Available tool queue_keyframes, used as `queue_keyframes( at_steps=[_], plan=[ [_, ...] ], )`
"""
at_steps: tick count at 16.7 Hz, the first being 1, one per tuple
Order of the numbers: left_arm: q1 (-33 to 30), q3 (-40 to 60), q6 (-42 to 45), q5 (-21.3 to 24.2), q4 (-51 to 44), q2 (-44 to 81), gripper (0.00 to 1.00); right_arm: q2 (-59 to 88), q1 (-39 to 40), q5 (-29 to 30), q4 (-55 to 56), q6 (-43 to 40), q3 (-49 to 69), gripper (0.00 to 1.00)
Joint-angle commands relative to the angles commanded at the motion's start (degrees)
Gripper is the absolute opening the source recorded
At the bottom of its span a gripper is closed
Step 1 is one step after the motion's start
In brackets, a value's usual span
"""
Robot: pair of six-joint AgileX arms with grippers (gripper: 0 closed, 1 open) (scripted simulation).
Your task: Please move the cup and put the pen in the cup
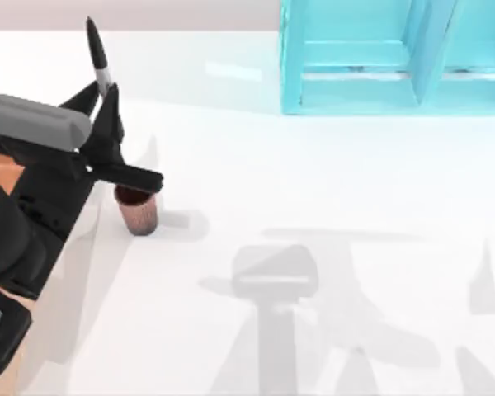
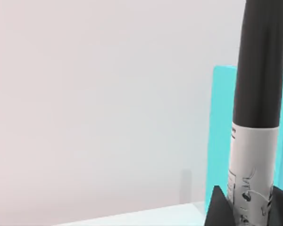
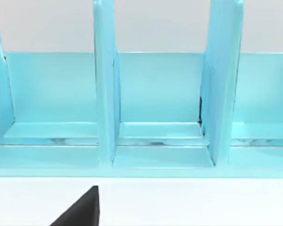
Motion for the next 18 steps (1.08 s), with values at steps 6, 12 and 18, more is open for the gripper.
queue_keyframes(
  at_steps=[6,12,18],
  plan=[
    [0.0,0.0,0.0,0.0,0.0,0.0,0.45,0.0,0.0,0.0,0.0,0.0,0.0,1.00],
    [0.0,0.0,0.0,0.0,0.0,0.0,0.90,0.0,0.0,0.0,0.0,0.0,0.0,1.00],
    [0.0,0.0,0.0,0.0,0.0,0.0,1.00,0.0,0.0,0.0,0.0,0.0,0.0,1.00]
  ],
)
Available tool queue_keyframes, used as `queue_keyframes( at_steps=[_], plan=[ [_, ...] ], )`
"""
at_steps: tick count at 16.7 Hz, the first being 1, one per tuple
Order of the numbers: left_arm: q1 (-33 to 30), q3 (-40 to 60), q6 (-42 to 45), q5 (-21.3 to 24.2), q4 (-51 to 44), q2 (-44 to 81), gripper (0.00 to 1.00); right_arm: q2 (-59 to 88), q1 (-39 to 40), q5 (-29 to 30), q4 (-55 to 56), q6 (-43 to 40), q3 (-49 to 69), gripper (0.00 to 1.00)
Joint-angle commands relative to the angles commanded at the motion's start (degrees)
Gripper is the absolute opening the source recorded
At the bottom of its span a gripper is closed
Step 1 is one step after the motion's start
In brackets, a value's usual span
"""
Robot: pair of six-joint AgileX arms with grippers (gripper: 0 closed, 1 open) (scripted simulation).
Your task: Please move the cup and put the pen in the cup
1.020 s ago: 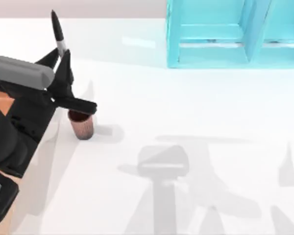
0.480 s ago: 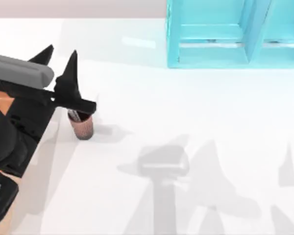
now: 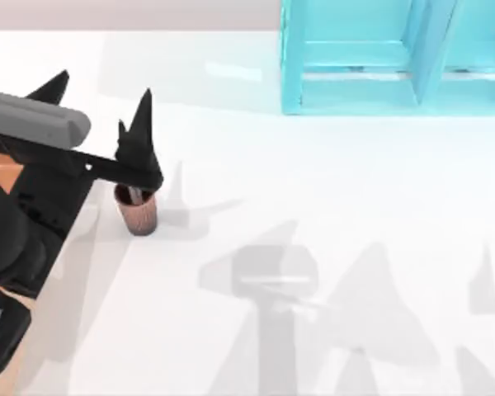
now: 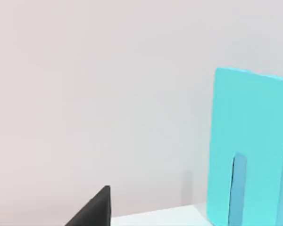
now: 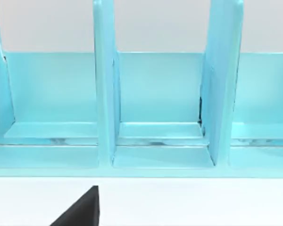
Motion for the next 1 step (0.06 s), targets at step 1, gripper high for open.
queue_keyframes(
  at_steps=[1],
  plan=[
    [0.0,0.0,0.0,0.0,0.0,0.0,1.00,0.0,0.0,0.0,0.0,0.0,0.0,1.00]
  ],
)
